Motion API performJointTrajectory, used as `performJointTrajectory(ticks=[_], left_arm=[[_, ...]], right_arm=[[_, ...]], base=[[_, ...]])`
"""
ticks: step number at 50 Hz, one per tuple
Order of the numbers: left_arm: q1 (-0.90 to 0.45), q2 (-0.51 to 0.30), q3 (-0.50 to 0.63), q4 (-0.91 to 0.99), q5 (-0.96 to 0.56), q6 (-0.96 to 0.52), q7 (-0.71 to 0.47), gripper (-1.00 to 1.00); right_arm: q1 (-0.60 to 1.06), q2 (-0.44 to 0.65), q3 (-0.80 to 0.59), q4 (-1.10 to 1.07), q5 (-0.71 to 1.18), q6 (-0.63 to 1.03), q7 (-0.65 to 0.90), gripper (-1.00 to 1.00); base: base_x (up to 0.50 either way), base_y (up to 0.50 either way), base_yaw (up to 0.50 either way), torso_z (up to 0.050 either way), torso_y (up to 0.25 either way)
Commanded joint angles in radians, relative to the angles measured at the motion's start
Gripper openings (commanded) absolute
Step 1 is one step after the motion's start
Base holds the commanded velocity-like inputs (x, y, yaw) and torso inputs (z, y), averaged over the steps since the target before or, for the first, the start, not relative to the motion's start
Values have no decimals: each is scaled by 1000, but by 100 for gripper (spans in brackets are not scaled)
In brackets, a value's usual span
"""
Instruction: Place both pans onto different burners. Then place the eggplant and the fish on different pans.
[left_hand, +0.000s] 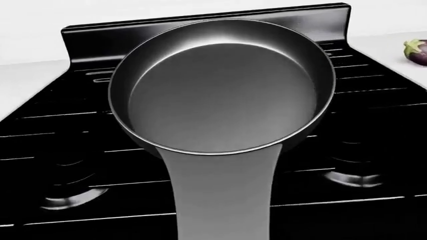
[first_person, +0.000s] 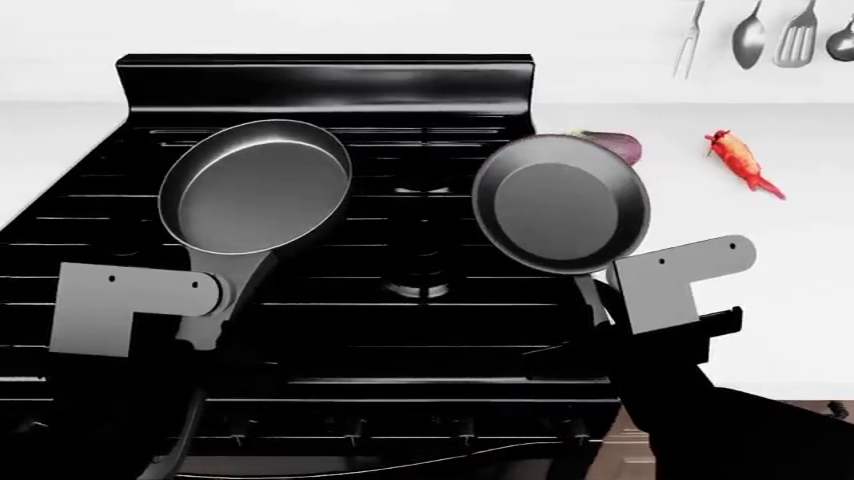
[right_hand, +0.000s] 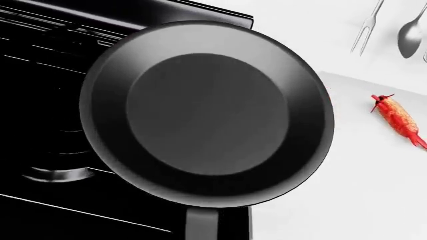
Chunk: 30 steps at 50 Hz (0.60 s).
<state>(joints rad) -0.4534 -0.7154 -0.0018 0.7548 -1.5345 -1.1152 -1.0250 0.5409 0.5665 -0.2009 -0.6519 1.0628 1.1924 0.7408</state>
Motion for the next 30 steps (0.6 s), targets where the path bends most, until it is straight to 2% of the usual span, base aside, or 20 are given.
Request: performJointTrajectory(ticks=[1,27,30], left_arm=[[-13,-4,-23,1,33,17,9,-100],[-7,-21,-22,2,46,32,14,-100],[-15,-23,-17,1,45,30,12,-100]], right_arm=[[22,1,18,-10,-47,-2,14,-100],[24,7,16,-8,-39,-11,22,-100],[29,5,28,-4,-28,-8,32,-100]], base=[[0,500,0,0,0],[0,500,0,1,3],[0,31,0,0,3]])
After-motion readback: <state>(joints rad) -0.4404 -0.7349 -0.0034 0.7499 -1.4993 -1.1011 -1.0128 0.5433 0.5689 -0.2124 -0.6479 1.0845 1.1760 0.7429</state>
